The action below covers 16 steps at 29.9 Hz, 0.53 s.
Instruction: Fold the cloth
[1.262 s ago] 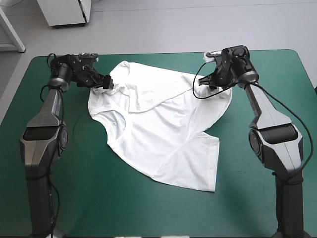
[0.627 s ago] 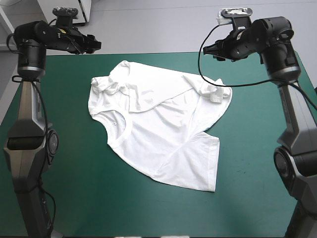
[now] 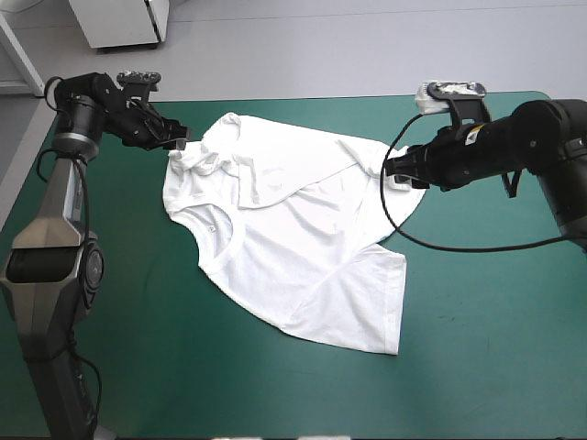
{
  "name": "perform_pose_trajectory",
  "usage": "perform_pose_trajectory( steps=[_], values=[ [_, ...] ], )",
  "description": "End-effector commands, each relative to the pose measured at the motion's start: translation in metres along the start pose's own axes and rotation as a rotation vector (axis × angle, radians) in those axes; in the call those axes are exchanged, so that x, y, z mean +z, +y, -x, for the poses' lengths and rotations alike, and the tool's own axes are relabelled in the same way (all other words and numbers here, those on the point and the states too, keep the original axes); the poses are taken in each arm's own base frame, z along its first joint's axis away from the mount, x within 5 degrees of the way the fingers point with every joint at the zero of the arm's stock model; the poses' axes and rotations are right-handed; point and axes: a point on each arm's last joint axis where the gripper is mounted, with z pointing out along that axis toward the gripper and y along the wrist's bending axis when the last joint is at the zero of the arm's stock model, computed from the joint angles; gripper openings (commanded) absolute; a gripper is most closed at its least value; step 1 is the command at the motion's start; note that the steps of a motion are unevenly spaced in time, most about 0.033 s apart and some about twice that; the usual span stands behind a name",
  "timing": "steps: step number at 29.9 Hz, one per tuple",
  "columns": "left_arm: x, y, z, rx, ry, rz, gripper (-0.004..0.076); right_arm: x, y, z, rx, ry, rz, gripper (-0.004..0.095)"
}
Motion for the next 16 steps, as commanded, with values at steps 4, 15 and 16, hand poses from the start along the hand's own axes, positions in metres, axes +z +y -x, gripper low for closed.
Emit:
perform_pose_trajectory(
  steps=[4, 15, 16],
  values=[
    [0.021, 0.006, 0.003, -0.036, -0.015, 0.022, 0.0451, -0.01, 0.048, -0.009, -0.15, -0.032, 0.126, 0.0414],
    [0.062, 0.021, -0.01, -0.07, 0.104, 0.098, 0.0402, 0.016, 0.069, -0.025, -0.17, 0.076, 0.159, 0.0412],
    [0.066, 0.022, -0.011, -0.072, 0.113, 0.095, 0.04, 0.02, 0.069, -0.028, -0.168, 0.095, 0.157, 0.0412]
  ],
)
